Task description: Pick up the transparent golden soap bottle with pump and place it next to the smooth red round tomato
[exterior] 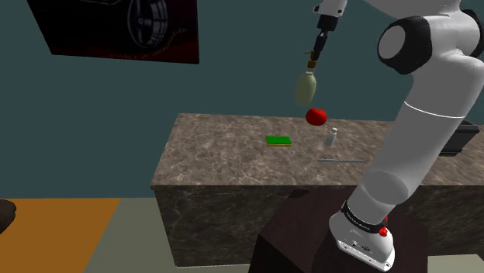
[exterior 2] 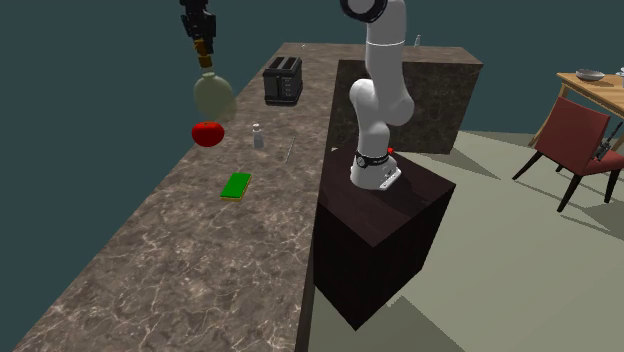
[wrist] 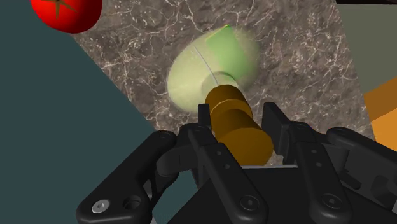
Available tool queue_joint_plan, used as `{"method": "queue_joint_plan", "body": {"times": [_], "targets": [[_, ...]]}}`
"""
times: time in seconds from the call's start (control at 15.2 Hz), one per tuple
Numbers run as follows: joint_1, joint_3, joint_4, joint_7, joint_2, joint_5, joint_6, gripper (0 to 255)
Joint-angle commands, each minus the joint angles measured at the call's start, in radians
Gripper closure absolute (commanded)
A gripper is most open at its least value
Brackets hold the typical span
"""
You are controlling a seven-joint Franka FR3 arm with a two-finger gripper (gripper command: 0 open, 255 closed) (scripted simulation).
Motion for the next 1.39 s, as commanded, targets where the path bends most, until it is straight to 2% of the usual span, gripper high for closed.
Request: {"method": "queue_joint_plan", "body": {"times": [0.0, 0.33, 0.46, 0.53, 0.86, 1.32], "targets": [[-0.042, -0.023, 0.077, -0.054, 0.095, 0.056, -0.004, 255], [-0.201, -0.028, 0.343, -0.143, 0.346, 0.203, -0.067, 255], [-0.293, -0.012, 0.508, -0.157, 0.466, 0.267, -0.118, 255], [-0.378, 0.010, 0.676, -0.150, 0.570, 0.318, -0.176, 255], [-0.293, -0.008, 0.452, -0.176, 0.489, 0.270, -0.045, 255], [-0.230, -0.020, 0.264, -0.195, 0.437, 0.242, 0.085, 255]]}}
